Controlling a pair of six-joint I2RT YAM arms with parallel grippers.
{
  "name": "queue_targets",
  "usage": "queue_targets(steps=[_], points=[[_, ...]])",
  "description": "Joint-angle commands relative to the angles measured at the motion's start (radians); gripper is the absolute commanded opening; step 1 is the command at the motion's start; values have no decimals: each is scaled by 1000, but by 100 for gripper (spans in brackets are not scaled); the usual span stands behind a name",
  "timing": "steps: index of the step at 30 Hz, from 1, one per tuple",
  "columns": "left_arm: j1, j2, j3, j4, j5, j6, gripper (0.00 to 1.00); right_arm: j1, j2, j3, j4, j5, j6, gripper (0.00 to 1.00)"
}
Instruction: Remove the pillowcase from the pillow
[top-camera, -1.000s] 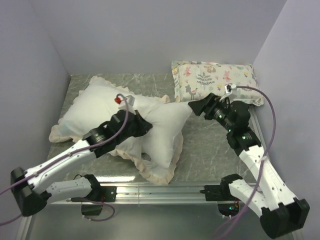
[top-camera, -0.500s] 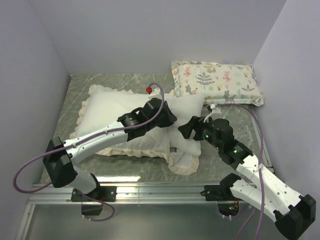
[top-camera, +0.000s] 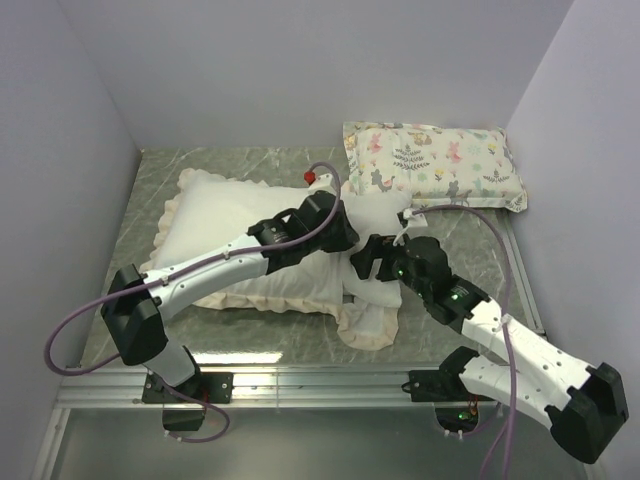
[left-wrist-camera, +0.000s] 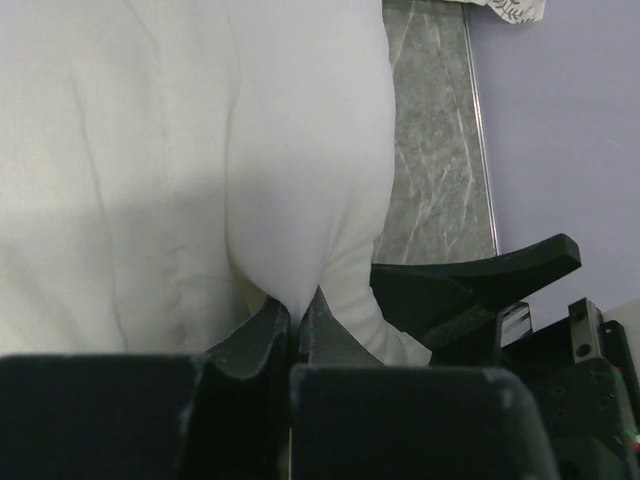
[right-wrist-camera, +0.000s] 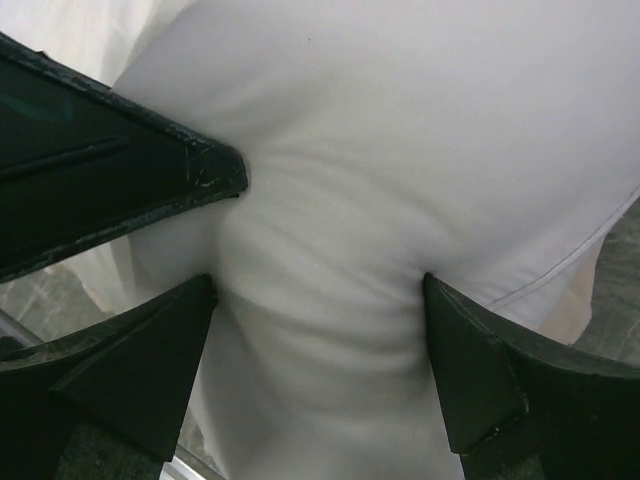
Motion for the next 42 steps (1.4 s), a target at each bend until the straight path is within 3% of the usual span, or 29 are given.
queue_targets(steps=[1, 2, 4, 5, 6, 7, 11, 12, 14, 15, 18, 23, 27, 34, 37, 38, 40, 41, 42], points=[[-27, 1, 103, 179, 94, -7, 0, 36, 84, -30, 57, -43, 6, 89], [-31, -1, 105, 176, 92, -5, 1, 34, 110, -38, 61, -26, 9, 88], [-34, -13, 106, 168, 83, 1, 1, 36, 128, -38, 50, -2, 26, 64], [-34, -19, 105, 163, 82, 2, 1, 36, 134, -33, 41, 15, 35, 45], [-34, -36, 97, 160, 76, 5, 0, 36, 136, -30, 27, 17, 40, 16], [-34, -42, 91, 157, 72, 7, 0, 34, 130, -24, 15, 20, 42, 2], [-36, -71, 89, 99, 91, 57, 1, 34, 86, 42, -88, 80, 37, 0], [-36, -90, 102, 69, 92, 94, 6, 34, 69, 56, -119, 136, 31, 0], [-36, -123, 105, -46, 66, 122, 22, 31, 20, 88, -194, 195, 14, 0], [-36, -180, 87, -79, 50, 137, 40, 30, 9, 97, -212, 234, 8, 0], [-36, -333, 7, -168, -58, 131, 62, 27, 1, 139, -255, 244, -4, 0], [-33, -462, -36, -422, -326, 76, 72, 25, 19, 159, -249, 239, -11, 0], [46, -466, -108, -489, -351, 85, 77, 27, 35, 188, -243, 230, -11, 0], [223, -420, -220, -344, -225, 186, 77, 25, 61, 238, -263, 232, -15, 0], [274, -389, -225, -340, -231, 209, 72, 27, 62, 245, -272, 241, -20, 0], [295, -384, -228, -341, -234, 215, 56, 27, 59, 245, -274, 242, -21, 0], [312, -380, -219, -347, -257, 217, 37, 27, 55, 251, -285, 255, -23, 0], [331, -378, -216, -355, -263, 220, 20, 27, 55, 255, -286, 258, -24, 0], [338, -380, -213, -357, -268, 222, 12, 25, 52, 260, -292, 261, -27, 0]])
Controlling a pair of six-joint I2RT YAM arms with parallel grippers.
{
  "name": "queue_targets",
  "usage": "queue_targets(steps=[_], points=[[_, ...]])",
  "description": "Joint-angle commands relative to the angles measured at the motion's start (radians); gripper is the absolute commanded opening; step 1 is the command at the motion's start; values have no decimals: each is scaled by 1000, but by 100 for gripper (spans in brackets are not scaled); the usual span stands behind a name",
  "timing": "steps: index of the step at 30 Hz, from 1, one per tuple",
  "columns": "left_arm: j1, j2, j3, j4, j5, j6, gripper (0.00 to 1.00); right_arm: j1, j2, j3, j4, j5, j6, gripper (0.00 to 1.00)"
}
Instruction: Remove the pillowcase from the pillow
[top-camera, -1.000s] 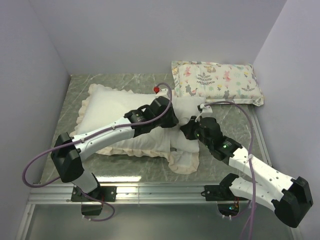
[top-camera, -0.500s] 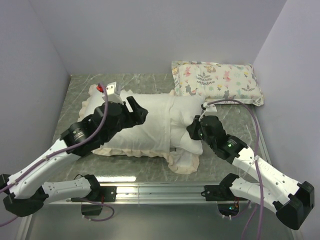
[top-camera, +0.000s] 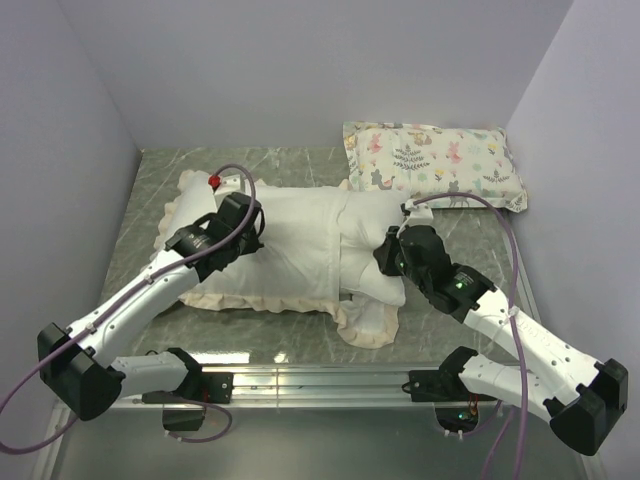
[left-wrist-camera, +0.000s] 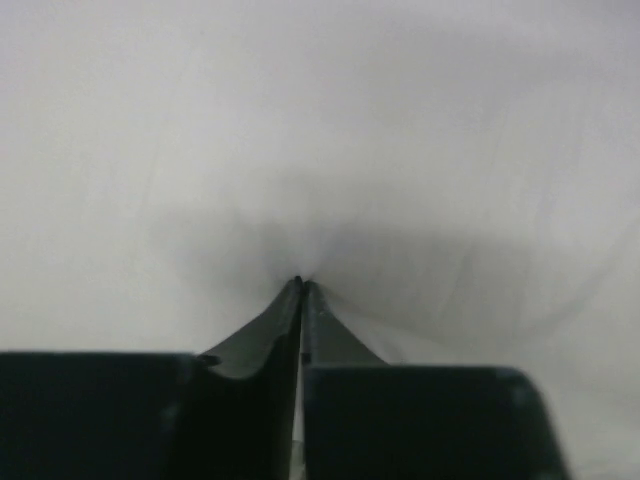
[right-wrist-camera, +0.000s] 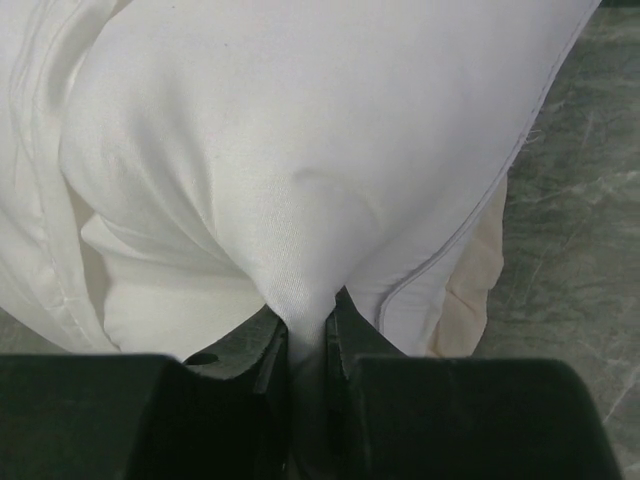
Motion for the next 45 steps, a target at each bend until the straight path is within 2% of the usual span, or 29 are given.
queue_targets(steps=[1, 2, 7, 13, 14, 16, 17, 18, 19, 20, 23, 25, 26, 28, 31, 32, 34, 35, 36, 37, 42, 45], points=[[39, -8, 38, 16, -43, 38, 3, 1, -17, 89, -25, 69, -27, 0], [51, -7, 43, 11, -49, 38, 0, 1, -19, 100, -30, 72, -31, 0], [98, -19, 67, -21, -131, 25, 0, -7, -17, 179, -73, 110, -46, 0], [212, -68, 69, -9, -98, 58, 0, -24, -17, 253, -108, 114, -60, 0], [230, -71, 67, -9, -83, 64, 1, -24, -20, 255, -108, 106, -60, 0], [235, -87, 51, 53, 67, 93, 1, -24, -22, 253, -102, 89, -58, 0], [235, -116, 37, 90, 134, 122, 20, -25, -19, 250, -96, 81, -58, 0], [232, -128, 23, 112, 233, 116, 31, -25, -13, 246, -94, 78, -55, 0], [227, -139, 6, 127, 248, 104, 39, -25, -11, 236, -91, 75, -51, 0], [214, -148, -2, 135, 259, 89, 55, -24, -8, 229, -87, 74, -51, 0], [162, -133, -25, 129, 284, 47, 67, -25, 1, 212, -73, 61, -44, 0], [112, -116, -40, 128, 218, 26, 72, -22, 6, 207, -68, 54, -43, 0], [74, -93, -46, 131, 201, 6, 79, -22, 6, 209, -67, 49, -40, 0], [62, -64, -63, 155, 196, -10, 79, -24, 7, 204, -59, 42, -37, 0], [59, -16, -66, 171, 164, -36, 73, -22, 9, 197, -62, 41, -37, 0], [59, 2, -60, 165, 131, -39, 52, -22, 9, 195, -62, 48, -37, 0], [59, 11, -34, 123, 92, -39, 31, -22, 3, 189, -70, 63, -41, 0], [59, 11, -26, 111, 45, -30, 13, -24, 0, 186, -73, 69, -43, 0], [60, 7, -17, 91, 6, -30, 4, -22, -3, 184, -74, 72, -44, 0], [60, 5, 4, 48, -31, -34, 0, -24, -6, 186, -77, 78, -46, 0], [94, -56, 41, -4, -164, -18, 0, -25, -9, 212, -99, 107, -57, 0], [166, -82, 55, -27, -204, -1, 1, -36, -13, 232, -119, 127, -63, 0]])
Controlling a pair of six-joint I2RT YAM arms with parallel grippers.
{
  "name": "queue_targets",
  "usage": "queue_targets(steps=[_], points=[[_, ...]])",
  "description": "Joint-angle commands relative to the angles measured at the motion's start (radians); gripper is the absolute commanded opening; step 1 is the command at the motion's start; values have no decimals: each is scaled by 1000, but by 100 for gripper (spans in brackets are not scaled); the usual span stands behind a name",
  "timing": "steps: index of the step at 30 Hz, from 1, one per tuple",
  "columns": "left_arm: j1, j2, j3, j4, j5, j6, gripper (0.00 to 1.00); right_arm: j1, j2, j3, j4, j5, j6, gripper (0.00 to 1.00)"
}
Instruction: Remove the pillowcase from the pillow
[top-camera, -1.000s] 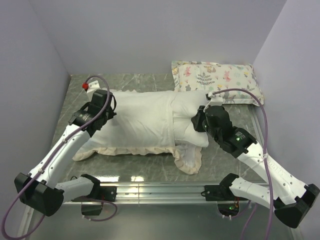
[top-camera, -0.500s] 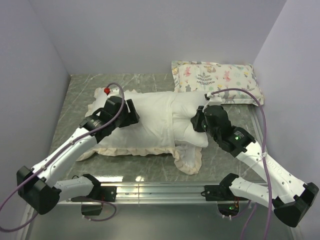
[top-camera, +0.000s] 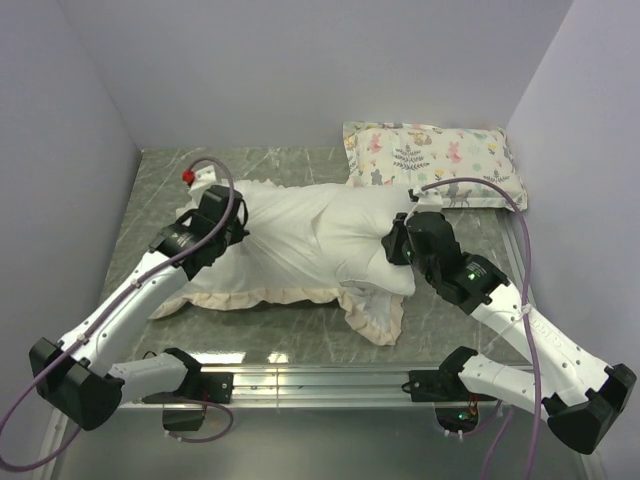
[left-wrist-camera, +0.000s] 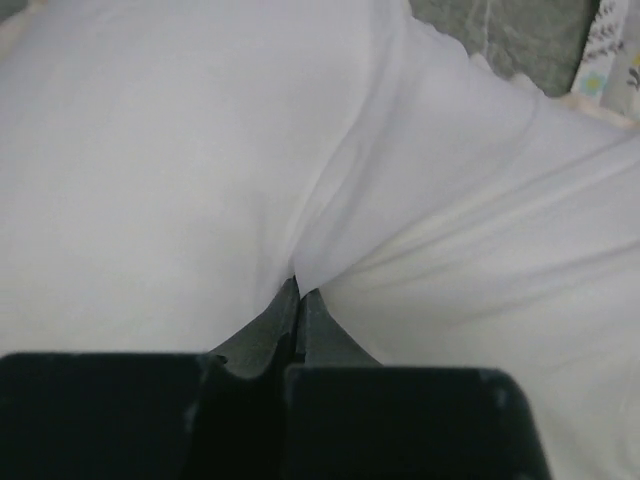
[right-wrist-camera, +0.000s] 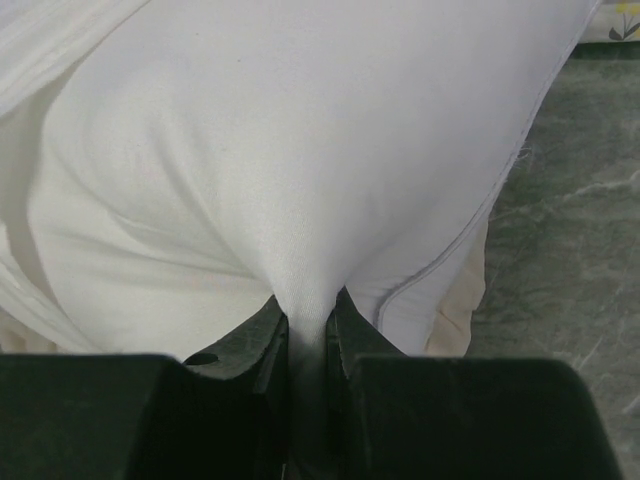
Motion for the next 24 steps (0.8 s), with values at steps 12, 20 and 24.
queue_targets(steps=[12, 20, 24], points=[[537, -108, 15, 51, -36, 80, 0, -105, -66, 282, -108, 112, -28, 0], [717, -122, -43, 112, 208, 95, 1, -112, -93, 293, -116, 110, -38, 0], [706, -178, -203, 180, 412, 84, 0, -109, -86, 196, -63, 8, -39, 0]])
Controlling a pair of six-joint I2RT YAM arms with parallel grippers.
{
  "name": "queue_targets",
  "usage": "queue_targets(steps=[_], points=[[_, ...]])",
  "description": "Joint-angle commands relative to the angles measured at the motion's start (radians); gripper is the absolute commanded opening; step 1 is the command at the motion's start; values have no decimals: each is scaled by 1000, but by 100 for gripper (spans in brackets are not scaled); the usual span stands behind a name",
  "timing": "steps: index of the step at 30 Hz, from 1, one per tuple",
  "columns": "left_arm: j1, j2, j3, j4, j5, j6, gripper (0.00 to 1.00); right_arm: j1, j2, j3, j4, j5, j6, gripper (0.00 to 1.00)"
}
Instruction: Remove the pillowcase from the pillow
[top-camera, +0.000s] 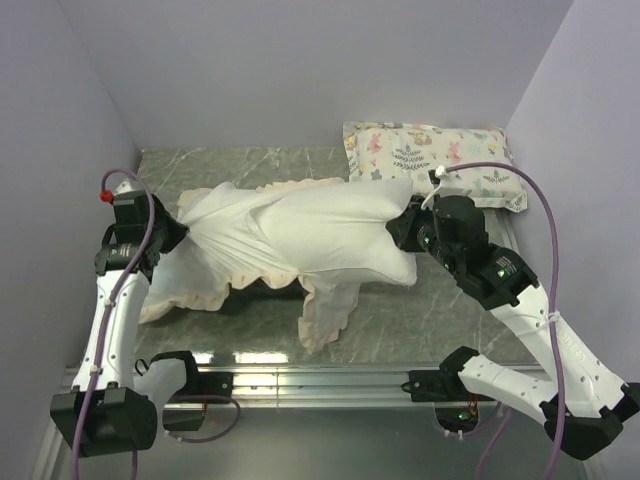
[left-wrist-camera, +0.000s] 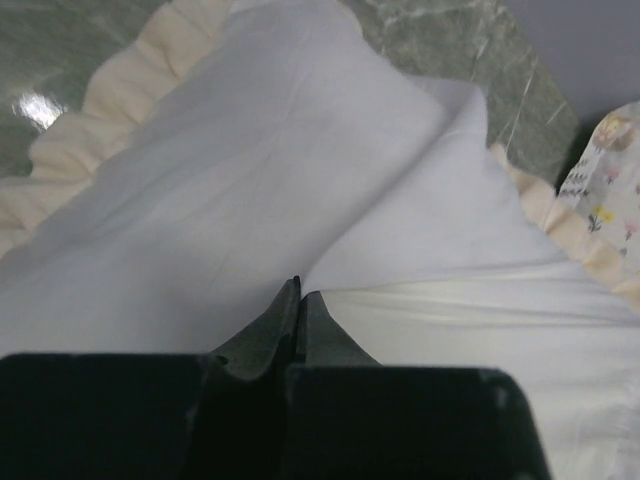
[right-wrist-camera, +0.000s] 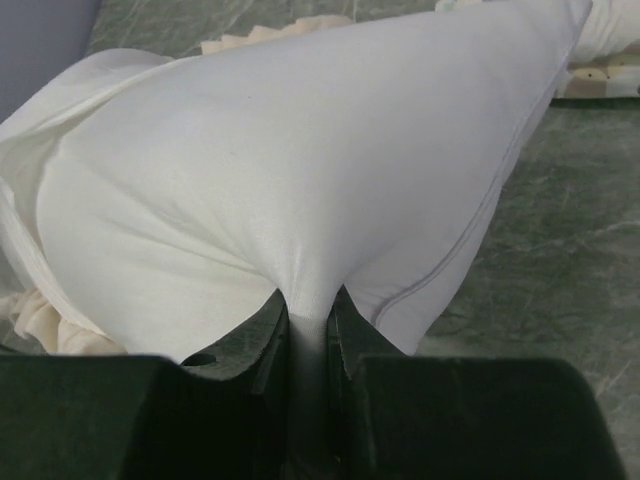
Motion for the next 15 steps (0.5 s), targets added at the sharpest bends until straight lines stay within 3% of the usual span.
queue_targets(steps=[1, 3, 5, 6, 9, 15], points=[[33, -59, -112, 127, -31, 41, 0, -47, -75, -38, 60, 95, -56, 0], [13, -83, -181, 137, -19, 38, 1, -35, -88, -75, 81, 30, -72, 4], [-7, -115, -212, 137, -5, 33, 1, -9, -112, -83, 98, -8, -82, 21], [-13, -127, -246, 143, 2, 29, 1, 20, -118, -76, 96, 1, -90, 42], [-30, -167, -293, 143, 15, 7, 0, 45, -117, -32, 96, 23, -93, 66], [-105, -193, -298, 133, 15, -31, 0, 108, -83, -18, 170, 101, -67, 82]])
